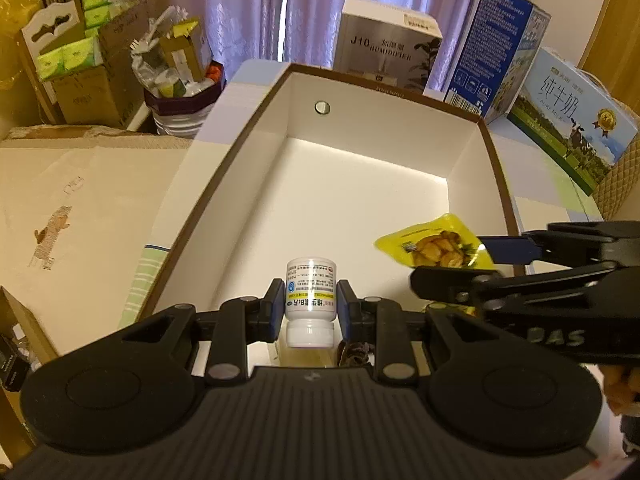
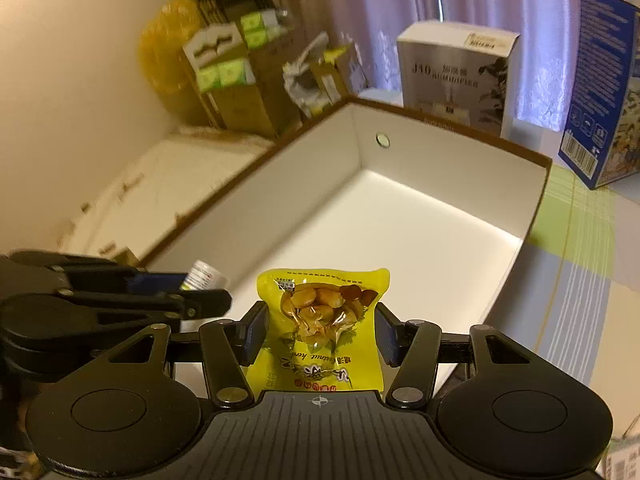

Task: Organize objects
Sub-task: 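Open the right gripper to drop the snack bag while the left gripper drops the pill bottle into the box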

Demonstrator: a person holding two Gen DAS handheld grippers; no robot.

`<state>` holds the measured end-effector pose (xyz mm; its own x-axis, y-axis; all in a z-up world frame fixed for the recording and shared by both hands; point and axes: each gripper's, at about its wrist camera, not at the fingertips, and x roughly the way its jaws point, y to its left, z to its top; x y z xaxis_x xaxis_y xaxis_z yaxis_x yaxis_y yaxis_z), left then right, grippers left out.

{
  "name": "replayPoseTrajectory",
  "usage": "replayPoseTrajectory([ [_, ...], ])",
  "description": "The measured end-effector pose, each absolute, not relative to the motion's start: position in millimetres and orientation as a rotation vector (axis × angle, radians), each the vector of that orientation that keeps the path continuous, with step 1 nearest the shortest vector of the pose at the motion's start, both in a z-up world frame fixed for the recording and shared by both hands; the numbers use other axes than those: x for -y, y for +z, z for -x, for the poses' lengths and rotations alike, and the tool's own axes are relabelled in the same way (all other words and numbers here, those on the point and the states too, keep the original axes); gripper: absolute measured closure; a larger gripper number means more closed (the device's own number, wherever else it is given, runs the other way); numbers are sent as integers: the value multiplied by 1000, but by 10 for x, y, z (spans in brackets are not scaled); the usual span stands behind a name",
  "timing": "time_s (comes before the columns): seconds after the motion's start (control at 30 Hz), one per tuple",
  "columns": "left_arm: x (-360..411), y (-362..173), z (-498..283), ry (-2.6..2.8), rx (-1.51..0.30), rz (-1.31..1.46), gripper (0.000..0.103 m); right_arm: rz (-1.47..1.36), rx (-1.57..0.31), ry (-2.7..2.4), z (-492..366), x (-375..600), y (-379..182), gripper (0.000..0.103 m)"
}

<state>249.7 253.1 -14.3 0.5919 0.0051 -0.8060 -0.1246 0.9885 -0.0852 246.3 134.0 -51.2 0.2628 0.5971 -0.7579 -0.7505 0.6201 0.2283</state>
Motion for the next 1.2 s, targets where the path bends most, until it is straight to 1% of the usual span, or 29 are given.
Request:
replayPoseTrajectory([
  [0.1, -2539, -211, -2586, 71, -945, 136, 80, 224, -941, 897, -2548, -1415, -624, 50],
  [0.23, -2535, -293, -2697, 65, -960, 133, 80, 265, -945, 837, -2637, -1448, -713, 45],
  [0.67, -2455, -390, -2933, 16, -958, 126, 80, 252, -929, 812, -2697, -1323, -637, 43],
  [0.73, -2467, -371, -2957, 2, -949, 138, 76, 240, -934, 801, -2710, -1299, -623, 43],
  [0.77, -2469, -364, -2967, 2, -948, 140, 71, 234, -933, 800, -2714, -1284, -616, 43],
  [0.8, -2473, -350, -2968, 9, -942, 140, 68, 226, -930, 806, -2710, -1262, -601, 43],
  [0.87, -2487, -327, -2959, 17, -935, 142, 57, 215, -929, 813, -2692, -1227, -567, 42],
  [0.93, -2498, -297, -2928, 21, -932, 147, 50, 208, -929, 817, -2663, -1193, -540, 41],
  [1.03, -2496, -254, -2860, 32, -941, 148, 44, 195, -929, 831, -2601, -1132, -514, 40],
  [1.1, -2487, -223, -2803, 41, -948, 141, 44, 187, -929, 843, -2545, -1097, -496, 40],
  [1.2, -2482, -186, -2712, 47, -961, 151, 40, 179, -924, 855, -2451, -1044, -449, 39],
])
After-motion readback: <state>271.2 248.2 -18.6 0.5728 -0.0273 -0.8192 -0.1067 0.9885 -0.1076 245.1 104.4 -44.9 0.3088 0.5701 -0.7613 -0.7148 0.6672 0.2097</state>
